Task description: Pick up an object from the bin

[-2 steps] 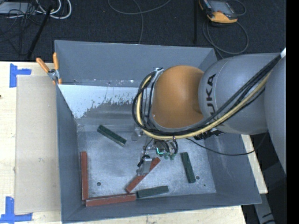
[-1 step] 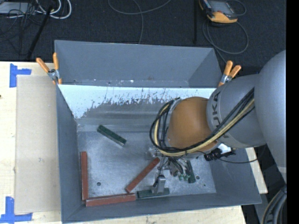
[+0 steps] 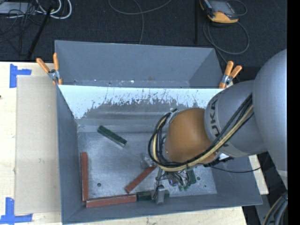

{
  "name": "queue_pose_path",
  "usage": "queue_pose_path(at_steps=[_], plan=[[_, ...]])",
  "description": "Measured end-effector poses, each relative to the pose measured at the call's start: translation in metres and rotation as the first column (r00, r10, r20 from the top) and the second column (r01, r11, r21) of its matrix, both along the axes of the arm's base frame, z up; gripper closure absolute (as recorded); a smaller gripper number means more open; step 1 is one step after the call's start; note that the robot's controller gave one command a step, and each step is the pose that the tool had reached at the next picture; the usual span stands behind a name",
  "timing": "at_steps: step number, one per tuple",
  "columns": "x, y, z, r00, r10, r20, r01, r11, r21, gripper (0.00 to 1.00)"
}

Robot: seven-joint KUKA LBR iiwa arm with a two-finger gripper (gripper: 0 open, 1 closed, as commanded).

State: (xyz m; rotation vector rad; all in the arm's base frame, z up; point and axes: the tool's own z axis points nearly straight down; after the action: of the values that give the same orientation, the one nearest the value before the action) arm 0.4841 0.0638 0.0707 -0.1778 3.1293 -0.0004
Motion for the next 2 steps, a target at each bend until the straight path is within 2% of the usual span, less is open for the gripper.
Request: queue_pose_path(at_steps=[1, 2], plan=[[0.038, 0.016, 0.0, 0.951, 0.31, -0.007, -0.31, 0.951, 0.0, 0.0], [0.065, 0.026, 0.0, 0.954, 0.301, -0.009, -0.301, 0.954, 0.0, 0.0]])
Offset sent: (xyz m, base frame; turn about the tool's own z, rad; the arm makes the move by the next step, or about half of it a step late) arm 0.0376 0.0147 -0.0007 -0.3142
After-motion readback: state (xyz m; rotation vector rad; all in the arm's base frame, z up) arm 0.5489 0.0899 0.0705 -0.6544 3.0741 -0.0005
